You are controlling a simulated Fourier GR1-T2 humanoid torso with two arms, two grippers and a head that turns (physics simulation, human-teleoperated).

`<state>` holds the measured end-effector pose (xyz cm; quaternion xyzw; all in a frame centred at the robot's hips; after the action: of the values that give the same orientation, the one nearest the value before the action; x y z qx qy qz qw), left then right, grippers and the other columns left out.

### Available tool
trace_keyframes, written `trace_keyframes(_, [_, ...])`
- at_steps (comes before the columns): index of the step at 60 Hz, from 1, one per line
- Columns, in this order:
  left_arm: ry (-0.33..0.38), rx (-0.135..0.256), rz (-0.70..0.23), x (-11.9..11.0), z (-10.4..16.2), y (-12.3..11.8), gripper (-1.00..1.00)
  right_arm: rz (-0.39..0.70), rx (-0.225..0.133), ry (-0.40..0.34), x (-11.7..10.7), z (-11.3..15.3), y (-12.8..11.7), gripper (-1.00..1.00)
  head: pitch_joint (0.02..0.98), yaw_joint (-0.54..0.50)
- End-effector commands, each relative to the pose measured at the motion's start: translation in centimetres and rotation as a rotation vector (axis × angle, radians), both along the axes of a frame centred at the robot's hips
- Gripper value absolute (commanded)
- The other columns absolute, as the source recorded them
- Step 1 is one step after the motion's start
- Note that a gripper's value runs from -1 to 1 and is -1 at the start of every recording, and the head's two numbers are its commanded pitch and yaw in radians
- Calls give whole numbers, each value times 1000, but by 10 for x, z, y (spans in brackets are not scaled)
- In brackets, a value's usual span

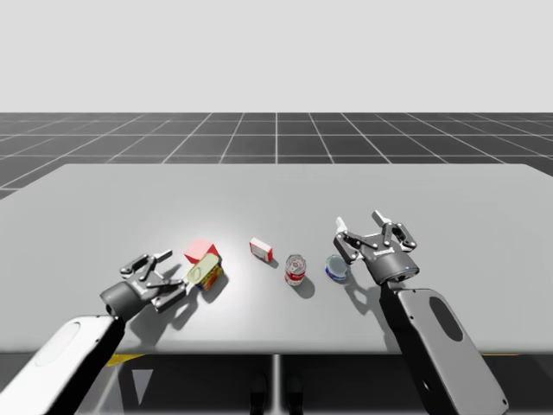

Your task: Find the red cube and pick it up.

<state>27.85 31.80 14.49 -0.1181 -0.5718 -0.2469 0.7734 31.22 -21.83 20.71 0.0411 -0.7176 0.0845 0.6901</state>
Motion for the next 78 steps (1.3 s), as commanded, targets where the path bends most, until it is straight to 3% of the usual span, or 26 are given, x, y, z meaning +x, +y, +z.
trace_keyframes(1, [7, 1, -21, 3, -2, -16, -1000, -1, -2, -2, 1, 0, -1, -1000, 835, 341])
trace_keyframes(23, [25, -1, -18, 15, 3, -35, -1000, -1, -1, -3, 1, 1, -1, -1000, 837, 337])
trace_keyframes(48, [73, -20, 54, 43, -1, -51, -1000, -8, -8, -11, 1, 2, -3, -1000, 836, 326])
trace_keyframes(58, [96, -5, 47, 44, -7, -53, -1000, -9, -10, -14, 1, 3, -3, -1000, 831, 326])
trace_keyframes(60, [102, -3, 39, 43, -9, -52, -568, -10, -11, -15, 1, 3, -3, -1000, 829, 326])
trace_keyframes(61, [105, 5, 32, 42, -10, -52, 469, -10, -10, -15, 1, 3, -3, -1000, 828, 326])
trace_keyframes(62, [104, 13, 28, 42, -11, -52, 816, -10, -10, -15, 1, 3, -3, -1000, 828, 326])
trace_keyframes(63, [106, 21, 21, 41, -12, -52, 986, -10, -10, -15, 1, 3, -4, -1000, 826, 326])
trace_keyframes(78, [122, 31, -13, 37, -15, -52, 1000, -11, -8, -19, 1, 4, -5, -1000, 757, 327])
